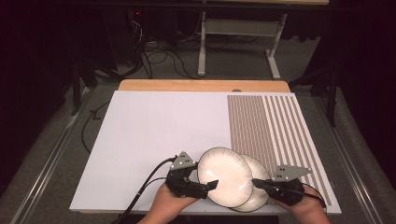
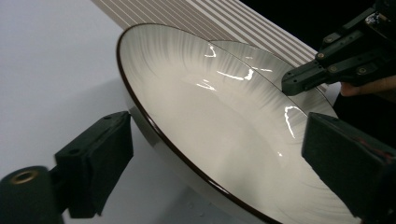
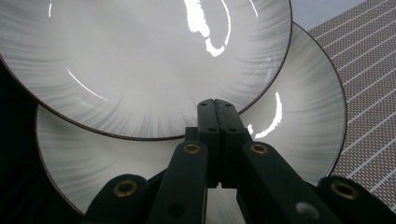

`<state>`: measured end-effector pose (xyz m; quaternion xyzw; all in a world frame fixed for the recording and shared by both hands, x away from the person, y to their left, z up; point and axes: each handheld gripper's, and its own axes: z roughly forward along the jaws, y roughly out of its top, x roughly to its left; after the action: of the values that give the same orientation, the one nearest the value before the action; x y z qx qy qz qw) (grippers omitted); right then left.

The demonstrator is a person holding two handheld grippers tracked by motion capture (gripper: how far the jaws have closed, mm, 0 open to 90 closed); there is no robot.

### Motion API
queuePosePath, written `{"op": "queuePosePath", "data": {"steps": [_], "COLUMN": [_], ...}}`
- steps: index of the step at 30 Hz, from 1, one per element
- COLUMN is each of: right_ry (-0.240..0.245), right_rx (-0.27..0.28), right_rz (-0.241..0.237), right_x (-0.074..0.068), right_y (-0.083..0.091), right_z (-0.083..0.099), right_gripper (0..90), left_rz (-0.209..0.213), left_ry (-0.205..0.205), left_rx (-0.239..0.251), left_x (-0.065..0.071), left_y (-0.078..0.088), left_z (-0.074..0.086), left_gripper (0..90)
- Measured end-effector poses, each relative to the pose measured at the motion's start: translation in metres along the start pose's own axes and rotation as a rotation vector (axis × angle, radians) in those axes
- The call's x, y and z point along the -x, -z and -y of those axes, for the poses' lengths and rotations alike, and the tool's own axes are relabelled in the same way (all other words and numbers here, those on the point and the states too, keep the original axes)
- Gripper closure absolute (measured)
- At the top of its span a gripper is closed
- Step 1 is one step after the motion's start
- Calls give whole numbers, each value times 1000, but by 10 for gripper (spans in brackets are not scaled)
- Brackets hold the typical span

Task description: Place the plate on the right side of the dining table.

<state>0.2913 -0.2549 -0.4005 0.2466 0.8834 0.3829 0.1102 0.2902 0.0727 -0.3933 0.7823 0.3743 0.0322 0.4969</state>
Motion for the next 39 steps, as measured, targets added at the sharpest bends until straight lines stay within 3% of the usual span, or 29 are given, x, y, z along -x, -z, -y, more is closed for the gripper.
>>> {"op": "queuePosePath", "data": {"steps": [12,19,30,39], "right_ry": [4,3,11,9], "right_rx": [3,4,7,27], "right_rz": [3,8,14,31], "right_x": [0,0,-1,1], "right_y": [0,0,1,5], "right_z": [0,0,0,0], "right_gripper": [900,900,900,900], "left_rz": [73,52,52,41], "left_ry": [108,130,193,203], "left_rx": [-106,-137,-136,-119], "left_x": [-6,-8,-12,-13], "left_y": [-7,-6,-6,-5], "left_z": [1,2,3,3], "left_gripper": [291,435,511,599]}}
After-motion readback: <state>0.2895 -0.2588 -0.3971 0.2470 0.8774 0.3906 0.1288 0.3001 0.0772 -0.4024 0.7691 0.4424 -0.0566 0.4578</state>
